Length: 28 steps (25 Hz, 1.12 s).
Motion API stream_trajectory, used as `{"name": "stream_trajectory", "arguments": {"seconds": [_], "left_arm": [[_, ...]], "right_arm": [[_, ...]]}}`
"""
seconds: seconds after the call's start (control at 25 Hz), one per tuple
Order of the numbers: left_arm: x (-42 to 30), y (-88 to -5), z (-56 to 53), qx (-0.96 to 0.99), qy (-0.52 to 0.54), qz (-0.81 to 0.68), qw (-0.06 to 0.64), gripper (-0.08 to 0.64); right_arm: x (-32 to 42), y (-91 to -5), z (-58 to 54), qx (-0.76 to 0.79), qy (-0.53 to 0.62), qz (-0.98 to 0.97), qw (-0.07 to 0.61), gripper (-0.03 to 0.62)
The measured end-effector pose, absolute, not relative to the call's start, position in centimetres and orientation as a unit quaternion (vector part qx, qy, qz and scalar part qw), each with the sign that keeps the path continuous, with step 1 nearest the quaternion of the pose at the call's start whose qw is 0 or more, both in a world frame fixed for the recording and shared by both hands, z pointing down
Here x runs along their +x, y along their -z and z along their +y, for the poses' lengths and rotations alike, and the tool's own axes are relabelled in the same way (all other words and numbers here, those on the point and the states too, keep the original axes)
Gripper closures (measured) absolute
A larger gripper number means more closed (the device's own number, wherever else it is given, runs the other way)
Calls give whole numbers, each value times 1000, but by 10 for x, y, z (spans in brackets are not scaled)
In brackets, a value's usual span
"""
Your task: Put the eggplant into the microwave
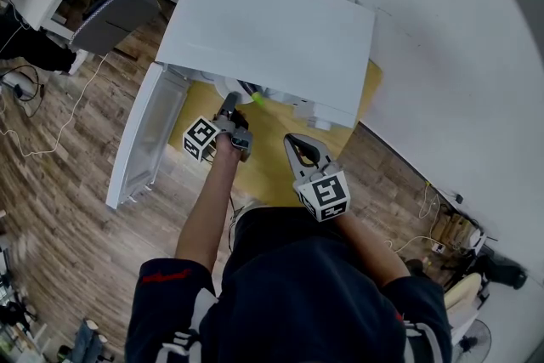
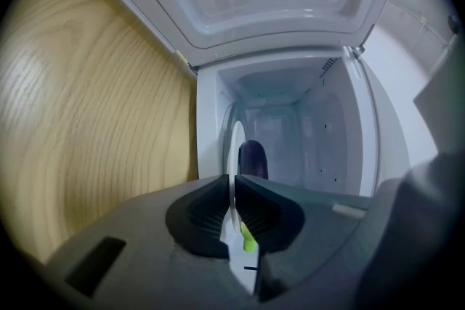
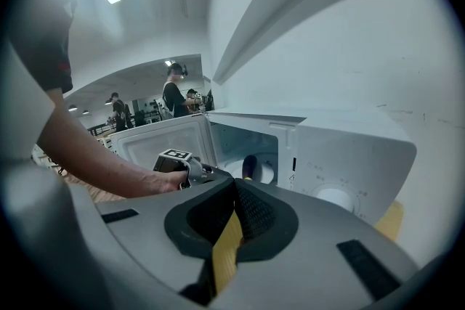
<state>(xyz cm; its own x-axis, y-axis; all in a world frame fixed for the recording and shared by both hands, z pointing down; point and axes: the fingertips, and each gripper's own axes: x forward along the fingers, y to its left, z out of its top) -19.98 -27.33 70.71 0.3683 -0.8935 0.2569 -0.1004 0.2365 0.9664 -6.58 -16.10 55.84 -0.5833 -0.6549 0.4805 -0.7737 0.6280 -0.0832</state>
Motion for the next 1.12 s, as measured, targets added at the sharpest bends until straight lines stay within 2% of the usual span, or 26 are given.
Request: {"name": "stream_trajectory", "arguments": {"seconds": [0.32, 0.44, 0.56, 0.68, 0.88, 1.12], "left_arm": [[-201, -706, -275, 548, 304, -461, 628, 533], [-198, -704, -275, 560, 301, -451, 627, 438], [-194, -703, -276, 570, 300, -439, 627, 374], [-191, -701, -271, 586, 285, -436, 620, 350], [-198, -697, -259, 617, 242, -451, 598, 354], [-207, -693, -242, 674, 152, -468, 551, 451]], "right_arm": [[-68, -562, -158, 406, -146, -877, 211, 580], [-68, -561, -157, 405, -144, -877, 212, 580], [-68, -561, -157, 404, -143, -878, 214, 580], [-67, -561, -157, 404, -142, -878, 215, 580], [-68, -557, -158, 404, -139, -880, 209, 580], [-71, -558, -156, 398, -137, -883, 208, 580]]}}
